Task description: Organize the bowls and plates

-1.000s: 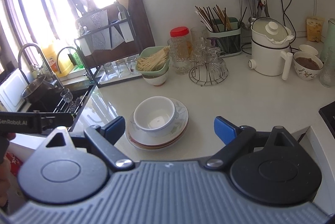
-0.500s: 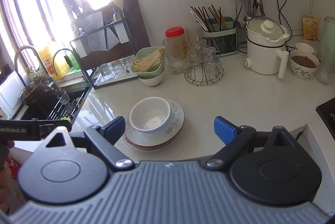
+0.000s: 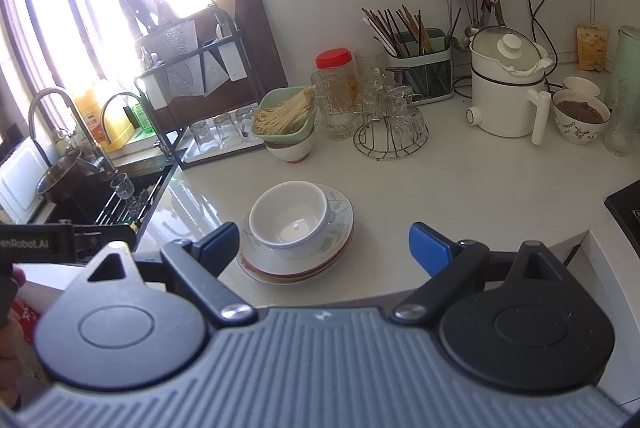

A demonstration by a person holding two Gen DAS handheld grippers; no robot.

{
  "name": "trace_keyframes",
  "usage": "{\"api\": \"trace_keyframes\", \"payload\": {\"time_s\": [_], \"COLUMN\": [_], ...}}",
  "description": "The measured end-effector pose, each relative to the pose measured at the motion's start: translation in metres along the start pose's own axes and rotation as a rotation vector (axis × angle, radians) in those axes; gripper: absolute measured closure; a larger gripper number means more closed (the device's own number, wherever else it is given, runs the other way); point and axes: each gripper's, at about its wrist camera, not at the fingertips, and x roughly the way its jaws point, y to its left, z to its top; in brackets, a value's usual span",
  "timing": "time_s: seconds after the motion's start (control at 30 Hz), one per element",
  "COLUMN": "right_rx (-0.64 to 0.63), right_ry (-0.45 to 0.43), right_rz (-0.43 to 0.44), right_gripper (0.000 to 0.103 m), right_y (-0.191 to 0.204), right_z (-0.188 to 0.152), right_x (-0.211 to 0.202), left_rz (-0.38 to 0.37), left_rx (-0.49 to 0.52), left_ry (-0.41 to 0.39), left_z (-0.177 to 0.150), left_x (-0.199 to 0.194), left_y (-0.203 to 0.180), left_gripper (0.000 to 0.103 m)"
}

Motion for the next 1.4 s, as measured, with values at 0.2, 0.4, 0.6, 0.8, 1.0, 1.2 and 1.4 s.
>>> {"api": "trace_keyframes", "payload": {"time_s": [0.2, 0.4, 0.6, 0.8, 1.0, 1.2, 1.4], "right_rx": [0.005, 0.009, 0.012, -0.005, 0.000, -0.007, -0.006], "right_ry": [0.006, -0.009, -0.009, -0.015, -0.004, -0.003, -0.008], "right_rz": [0.002, -0.009, -0.010, -0.008, -0.006, -0.012, -0.013], "right_gripper": [0.010, 0.010, 0.010, 0.010, 0.010, 0.010, 0.010], "right_y": [0.001, 0.001, 0.001, 0.004, 0.004, 0.004, 0.003], "right_z": [-0.002, 0.000, -0.002, -0.001, 0.000, 0.002, 0.001], "right_x": [0.000, -0.003, -0.003, -0.005, -0.002, 0.000, -0.001], "left_rz": [-0.010, -0.026, -0.032, -0.033, -0.022, -0.021, -0.035], "left_rx": [0.006, 0.010, 0.005, 0.007, 0.002, -0.002, 0.020], "left_ry": [0.010, 0.010, 0.012, 0.017, 0.018, 0.024, 0.019], "left_z": [-0.002, -0.004, -0.002, -0.002, -0.001, -0.001, -0.001], "left_x": [0.000, 0.000, 0.000, 0.001, 0.003, 0.005, 0.003], "left_y": [-0.004, -0.009, -0.008, -0.007, -0.005, -0.008, -0.011], "left_gripper": [0.004, 0.004, 0.004, 0.004, 0.004, 0.004, 0.004]}}
